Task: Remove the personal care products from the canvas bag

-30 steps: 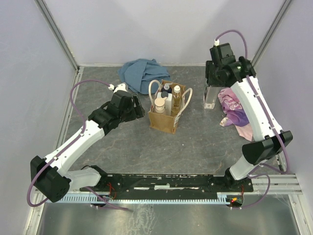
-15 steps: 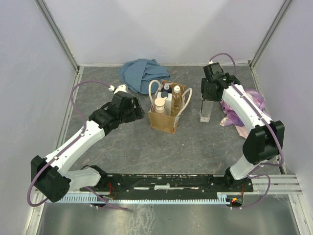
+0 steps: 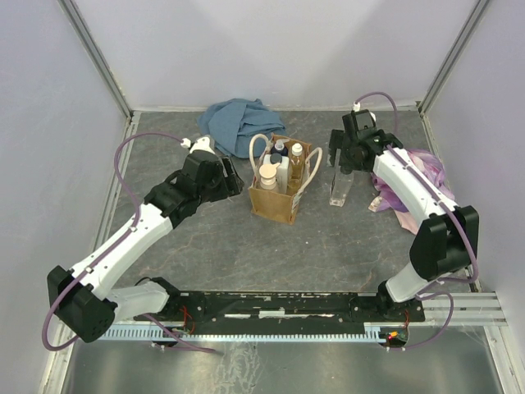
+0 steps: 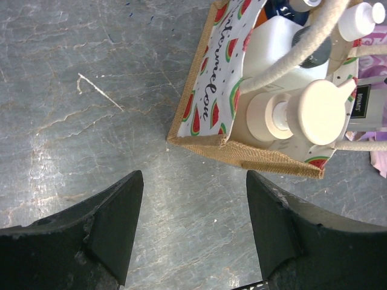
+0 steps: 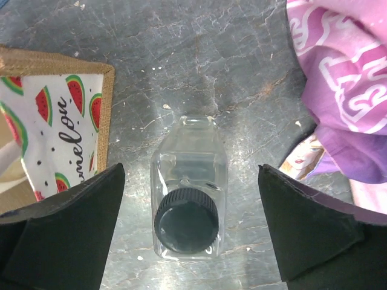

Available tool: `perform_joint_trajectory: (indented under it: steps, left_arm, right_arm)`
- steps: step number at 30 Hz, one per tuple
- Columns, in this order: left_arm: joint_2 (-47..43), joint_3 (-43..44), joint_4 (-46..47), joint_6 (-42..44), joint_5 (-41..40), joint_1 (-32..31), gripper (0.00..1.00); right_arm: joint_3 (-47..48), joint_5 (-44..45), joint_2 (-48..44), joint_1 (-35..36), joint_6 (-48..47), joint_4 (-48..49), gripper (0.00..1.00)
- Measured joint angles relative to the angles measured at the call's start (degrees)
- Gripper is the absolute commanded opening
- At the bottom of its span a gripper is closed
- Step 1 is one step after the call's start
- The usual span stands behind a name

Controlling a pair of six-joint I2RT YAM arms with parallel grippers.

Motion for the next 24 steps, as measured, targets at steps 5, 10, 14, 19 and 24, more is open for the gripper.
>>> perform_joint_trajectory:
  steps: [5, 10, 14, 19, 24]
  left_arm:
    - [0.46, 1.57, 1.05, 2.36, 0.66, -0.50, 0.76]
    - [2.58, 4.59, 2.36, 5.68, 1.16, -1.42, 0.75]
    - [4.55, 6.64, 2.80, 9.20, -0.52, -3.28, 0.76]
    - [6.14, 7.96, 3.74, 12.92, -2.64, -4.85, 0.76]
    - [8.55, 8.37, 5.14, 14.62, -2.89, -4.83, 0.77]
  right_arm:
    - [1.40, -0.24, -3.85, 0.00, -0.02, -0.57, 1.00]
    - [6.75, -1.38, -8.13, 0.00, -0.11, -2.05, 1.00]
    - [8.76, -2.43, -11.69, -0.02, -0.09, -2.80, 1.00]
    - [8.74, -3.85, -14.08, 0.00, -0.09, -4.46, 1.00]
    - [8.66, -4.33, -14.91, -0.02, -0.07, -6.19, 1.00]
